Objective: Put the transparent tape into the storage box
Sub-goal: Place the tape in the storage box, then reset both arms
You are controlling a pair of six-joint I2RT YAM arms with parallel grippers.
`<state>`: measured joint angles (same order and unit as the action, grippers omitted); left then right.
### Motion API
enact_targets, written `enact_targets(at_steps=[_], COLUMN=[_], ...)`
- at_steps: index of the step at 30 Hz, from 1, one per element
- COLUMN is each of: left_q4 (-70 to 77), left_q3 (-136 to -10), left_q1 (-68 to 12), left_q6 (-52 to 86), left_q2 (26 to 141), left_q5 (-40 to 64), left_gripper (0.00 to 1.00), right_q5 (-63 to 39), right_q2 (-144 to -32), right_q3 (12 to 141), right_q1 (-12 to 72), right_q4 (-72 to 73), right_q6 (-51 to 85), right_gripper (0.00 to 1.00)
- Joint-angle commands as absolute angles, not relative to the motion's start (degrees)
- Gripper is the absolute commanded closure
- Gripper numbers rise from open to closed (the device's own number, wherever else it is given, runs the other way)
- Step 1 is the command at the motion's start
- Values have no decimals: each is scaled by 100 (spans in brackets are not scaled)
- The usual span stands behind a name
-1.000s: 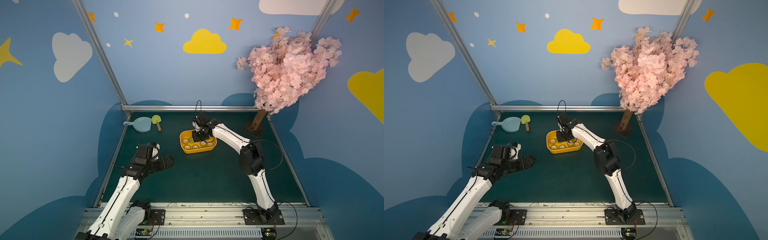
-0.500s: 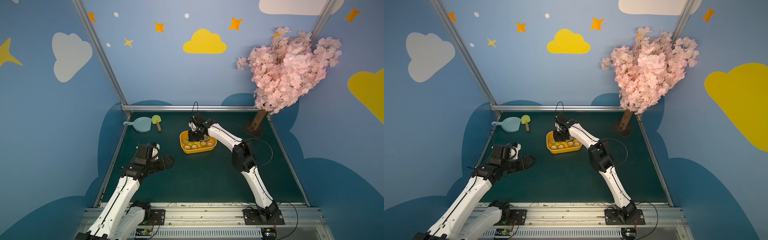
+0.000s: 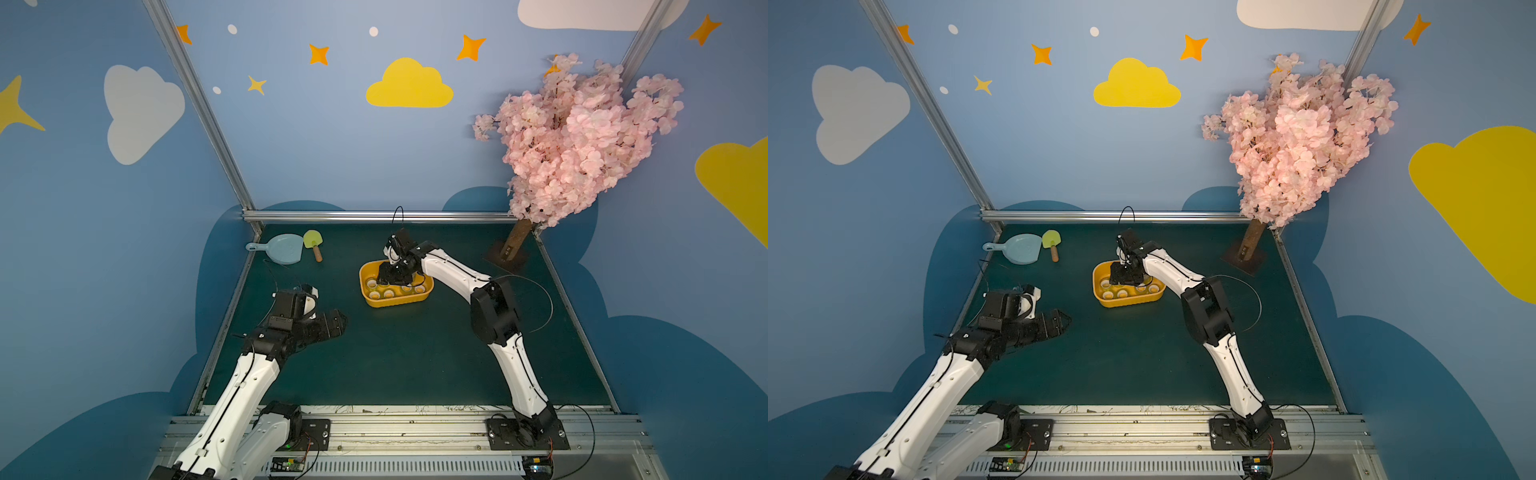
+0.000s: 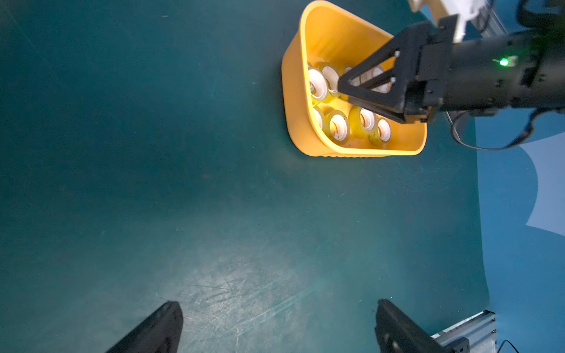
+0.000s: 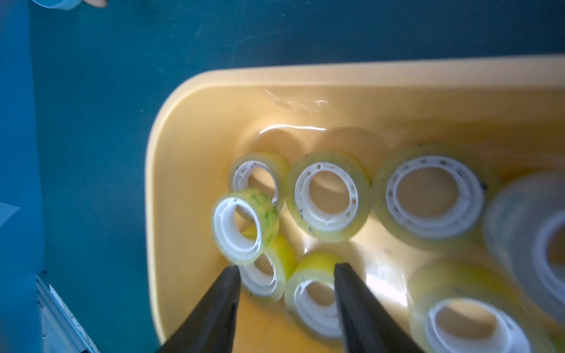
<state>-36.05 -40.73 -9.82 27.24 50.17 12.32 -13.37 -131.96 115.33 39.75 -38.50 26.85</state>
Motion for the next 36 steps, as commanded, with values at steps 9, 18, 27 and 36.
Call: enact_targets(at_steps=[9,18,27,36], left_q4=[-3569,-1947,441,3349], left_q3=[-4174,-3555,-2252,-1312], left_q1=[-1002,-1002,-1002,-943], left_q6=[2628,2701,1445,569], left_q2=[3555,3413,3855,5476], left_q5=[55,-1441,-2719,-2795], left_gripper=[0,0,0,0], right_q5=[222,2646,3756,3144], right_q2=[-9755,-7538,-6493,-6881], right_q3=[8864,6092,3315,3152], right_q1=[4032,3927,3284,2188], right_q4=[-2883,-2175,898,1589], right_q6=[2002,1700,200,-71], right_gripper=[2,1,1,2])
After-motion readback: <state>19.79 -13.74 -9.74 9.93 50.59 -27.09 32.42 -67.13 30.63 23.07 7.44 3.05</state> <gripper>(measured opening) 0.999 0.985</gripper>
